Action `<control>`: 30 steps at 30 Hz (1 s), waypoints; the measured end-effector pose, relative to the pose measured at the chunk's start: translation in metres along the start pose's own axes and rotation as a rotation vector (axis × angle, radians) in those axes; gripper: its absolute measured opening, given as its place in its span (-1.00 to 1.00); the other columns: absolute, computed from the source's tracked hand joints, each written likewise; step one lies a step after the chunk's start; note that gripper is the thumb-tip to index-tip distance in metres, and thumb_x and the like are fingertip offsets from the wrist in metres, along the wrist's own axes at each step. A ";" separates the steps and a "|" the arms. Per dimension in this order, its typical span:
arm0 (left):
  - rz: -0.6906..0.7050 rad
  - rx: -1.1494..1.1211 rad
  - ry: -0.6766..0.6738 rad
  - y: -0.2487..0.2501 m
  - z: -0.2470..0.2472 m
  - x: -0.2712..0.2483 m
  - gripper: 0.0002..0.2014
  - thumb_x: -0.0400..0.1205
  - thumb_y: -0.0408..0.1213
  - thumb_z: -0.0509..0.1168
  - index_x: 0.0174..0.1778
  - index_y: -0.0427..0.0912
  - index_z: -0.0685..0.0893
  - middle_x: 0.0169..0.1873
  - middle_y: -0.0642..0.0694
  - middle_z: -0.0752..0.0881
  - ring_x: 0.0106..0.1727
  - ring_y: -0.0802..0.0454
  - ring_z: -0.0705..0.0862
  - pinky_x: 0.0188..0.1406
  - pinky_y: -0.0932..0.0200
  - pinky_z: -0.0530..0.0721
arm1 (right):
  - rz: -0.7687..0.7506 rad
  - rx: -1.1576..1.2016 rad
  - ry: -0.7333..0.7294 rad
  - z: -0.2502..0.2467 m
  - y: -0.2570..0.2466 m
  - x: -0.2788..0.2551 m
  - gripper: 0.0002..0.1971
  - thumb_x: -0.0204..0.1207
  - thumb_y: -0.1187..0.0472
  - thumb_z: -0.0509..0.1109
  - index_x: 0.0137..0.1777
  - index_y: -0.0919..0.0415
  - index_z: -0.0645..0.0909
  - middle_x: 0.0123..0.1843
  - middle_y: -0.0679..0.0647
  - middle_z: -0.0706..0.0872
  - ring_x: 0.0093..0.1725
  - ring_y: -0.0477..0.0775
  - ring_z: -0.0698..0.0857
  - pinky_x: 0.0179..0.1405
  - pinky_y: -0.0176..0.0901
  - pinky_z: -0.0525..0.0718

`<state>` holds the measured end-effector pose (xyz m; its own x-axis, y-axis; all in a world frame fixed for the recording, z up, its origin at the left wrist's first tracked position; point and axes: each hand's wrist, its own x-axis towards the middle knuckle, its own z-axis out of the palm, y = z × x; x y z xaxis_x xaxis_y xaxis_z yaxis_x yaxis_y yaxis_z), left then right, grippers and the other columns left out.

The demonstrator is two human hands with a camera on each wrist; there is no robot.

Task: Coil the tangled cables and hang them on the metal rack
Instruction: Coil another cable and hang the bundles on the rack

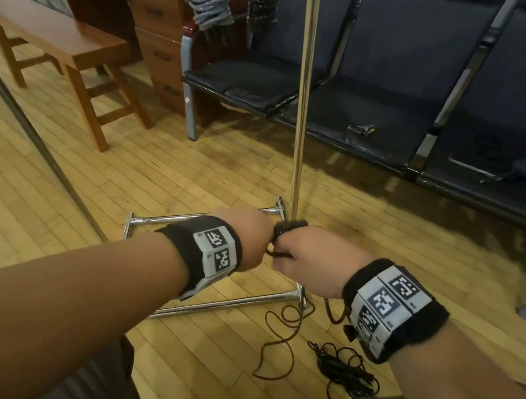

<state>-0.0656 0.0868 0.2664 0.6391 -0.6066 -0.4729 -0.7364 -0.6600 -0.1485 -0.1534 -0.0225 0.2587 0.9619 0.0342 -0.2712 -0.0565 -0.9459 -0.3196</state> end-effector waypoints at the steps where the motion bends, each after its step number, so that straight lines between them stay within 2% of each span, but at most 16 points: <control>1: 0.047 0.088 -0.044 0.004 0.001 0.000 -0.81 0.80 -0.32 0.28 0.28 -0.17 0.74 -0.12 -0.08 0.66 -0.19 -0.03 0.64 -0.20 0.12 0.57 | -0.008 -0.035 -0.014 0.000 -0.001 -0.001 -0.77 0.76 0.01 0.26 0.13 0.05 0.73 -0.05 -0.01 0.73 -0.06 0.02 0.72 -0.03 -0.05 0.76; 3: 0.125 0.195 -0.092 0.007 0.002 0.001 -0.78 0.82 -0.30 0.27 0.31 -0.18 0.75 -0.04 -0.10 0.65 -0.07 -0.06 0.62 -0.08 0.11 0.54 | -0.026 -0.051 -0.025 -0.001 0.000 -0.001 -0.77 0.75 -0.02 0.31 0.12 0.03 0.76 -0.07 -0.03 0.75 -0.08 0.00 0.73 0.00 0.01 0.80; 6: 0.226 0.156 -0.077 0.003 -0.001 0.000 -0.72 0.88 -0.18 0.20 0.40 -0.17 0.70 -0.06 -0.05 0.59 -0.02 0.01 0.55 -0.03 0.16 0.45 | -0.028 0.035 0.061 -0.008 0.008 -0.002 -0.82 0.64 -0.12 0.45 0.00 -0.05 0.75 -0.11 -0.10 0.75 -0.10 -0.07 0.72 -0.01 0.03 0.81; 9: 0.356 0.094 -0.063 -0.005 -0.006 -0.003 -0.73 0.86 -0.06 0.26 0.37 -0.09 0.71 -0.24 0.10 0.57 -0.22 0.11 0.55 -0.33 0.29 0.35 | -0.005 0.174 0.144 -0.017 0.023 -0.004 -0.78 0.48 -0.20 0.58 -0.14 -0.10 0.71 -0.20 -0.13 0.73 -0.17 -0.16 0.69 -0.10 -0.04 0.78; 11: 0.401 0.059 -0.071 -0.009 -0.009 -0.007 -0.78 0.84 -0.02 0.30 0.30 -0.03 0.71 -0.29 0.14 0.56 -0.31 0.24 0.50 -0.38 0.35 0.30 | -0.019 0.294 0.116 -0.022 0.033 -0.005 -0.82 0.47 -0.18 0.60 -0.10 -0.15 0.75 -0.19 -0.17 0.78 -0.17 -0.19 0.72 -0.11 -0.12 0.75; 13: 0.419 -0.020 -0.078 -0.015 -0.007 -0.009 -0.86 0.81 -0.01 0.34 0.20 0.05 0.70 -0.27 0.13 0.62 -0.28 0.27 0.54 -0.34 0.35 0.35 | -0.044 0.420 0.084 -0.024 0.042 -0.006 -0.91 0.53 -0.10 0.57 -0.05 -0.17 0.78 -0.13 -0.20 0.81 -0.14 -0.14 0.75 -0.08 -0.05 0.79; 15: 0.413 -0.193 -0.036 -0.022 -0.005 -0.009 -0.90 0.76 0.01 0.42 0.05 0.10 0.71 -0.25 0.10 0.73 -0.25 0.25 0.65 -0.29 0.34 0.47 | -0.058 0.572 0.087 -0.024 0.049 -0.005 -0.93 0.62 0.00 0.51 0.00 -0.09 0.79 -0.07 -0.07 0.84 -0.09 0.00 0.80 -0.03 -0.02 0.83; 17: 0.354 -0.468 0.031 -0.030 -0.004 -0.008 -0.89 0.68 0.05 0.50 -0.06 0.19 0.72 -0.31 0.11 0.80 -0.30 0.27 0.74 -0.39 0.39 0.59 | -0.037 0.827 0.105 -0.020 0.050 -0.003 -0.89 0.69 0.13 0.43 0.06 0.08 0.78 -0.03 0.06 0.83 -0.09 0.01 0.82 -0.10 -0.18 0.82; 19: 0.303 -0.770 0.117 -0.039 -0.004 -0.005 -0.85 0.59 0.08 0.57 -0.13 0.16 0.75 -0.37 0.22 0.81 -0.42 0.31 0.73 -0.50 0.48 0.59 | 0.004 1.036 0.137 -0.012 0.045 0.001 -0.87 0.74 0.24 0.35 0.11 0.21 0.73 -0.14 0.10 0.76 -0.24 -0.05 0.75 -0.25 -0.31 0.76; 20: 0.292 -0.897 0.145 -0.042 -0.005 -0.003 -0.83 0.55 0.06 0.59 -0.12 0.12 0.78 -0.40 0.18 0.81 -0.45 0.28 0.70 -0.49 0.45 0.61 | 0.026 1.086 0.141 -0.008 0.042 0.003 -0.86 0.76 0.23 0.33 0.13 0.21 0.71 -0.22 0.07 0.70 -0.31 -0.02 0.69 -0.30 -0.29 0.74; 22: 0.284 -1.110 0.105 -0.051 -0.005 0.000 -0.84 0.56 -0.11 0.60 -0.04 -0.04 0.81 -0.38 0.04 0.79 -0.39 0.13 0.69 -0.45 0.30 0.64 | 0.068 1.065 0.102 0.000 0.036 0.008 -0.82 0.81 0.16 0.27 0.18 0.13 0.71 -0.32 0.06 0.60 -0.39 0.01 0.60 -0.36 -0.21 0.73; 24: 0.269 -1.233 0.009 -0.060 -0.005 0.003 -0.90 0.60 -0.33 0.53 0.00 -0.16 0.81 -0.36 0.00 0.77 -0.37 0.11 0.66 -0.47 0.27 0.61 | 0.096 0.930 0.025 0.005 0.033 0.010 -0.78 0.84 0.12 0.21 0.23 0.13 0.68 -0.37 0.04 0.52 -0.49 -0.03 0.52 -0.49 -0.19 0.67; 25: 0.244 -1.236 -0.020 -0.064 -0.006 0.005 -0.92 0.60 -0.38 0.50 -0.02 -0.17 0.82 -0.35 0.00 0.76 -0.37 0.13 0.65 -0.48 0.29 0.60 | 0.111 0.852 -0.016 0.005 0.032 0.010 -0.76 0.85 0.10 0.19 0.22 0.12 0.68 -0.39 0.02 0.49 -0.53 -0.07 0.47 -0.55 -0.20 0.61; 26: 0.199 -1.194 -0.027 -0.067 -0.006 0.006 -0.94 0.62 -0.37 0.49 -0.03 -0.16 0.83 -0.35 -0.01 0.76 -0.38 0.14 0.65 -0.48 0.28 0.60 | 0.129 0.773 -0.048 0.006 0.032 0.010 -0.75 0.85 0.06 0.18 0.21 0.09 0.68 -0.38 0.00 0.48 -0.56 -0.10 0.43 -0.59 -0.21 0.56; 28: 0.063 -0.928 0.032 -0.067 -0.007 0.008 -0.97 0.66 -0.26 0.49 -0.07 -0.10 0.82 -0.33 0.00 0.80 -0.36 0.13 0.70 -0.43 0.23 0.63 | 0.134 0.603 -0.081 0.006 0.027 0.008 -0.77 0.82 -0.03 0.19 0.20 -0.05 0.68 -0.34 -0.03 0.54 -0.55 -0.14 0.45 -0.59 -0.23 0.51; 30: -0.046 -0.571 0.104 -0.056 -0.006 0.010 -0.89 0.70 -0.18 0.45 -0.13 -0.04 0.75 -0.23 -0.01 0.82 -0.27 0.07 0.74 -0.37 0.19 0.61 | 0.076 0.337 -0.090 0.004 0.016 0.006 -0.79 0.77 -0.10 0.24 0.23 -0.14 0.66 -0.17 -0.12 0.69 -0.36 -0.17 0.60 -0.43 -0.25 0.60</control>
<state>-0.0164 0.1150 0.2756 0.7070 -0.5934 -0.3848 -0.4899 -0.8033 0.3387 -0.1495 -0.0358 0.2483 0.9250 0.0107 -0.3798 -0.2262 -0.7877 -0.5730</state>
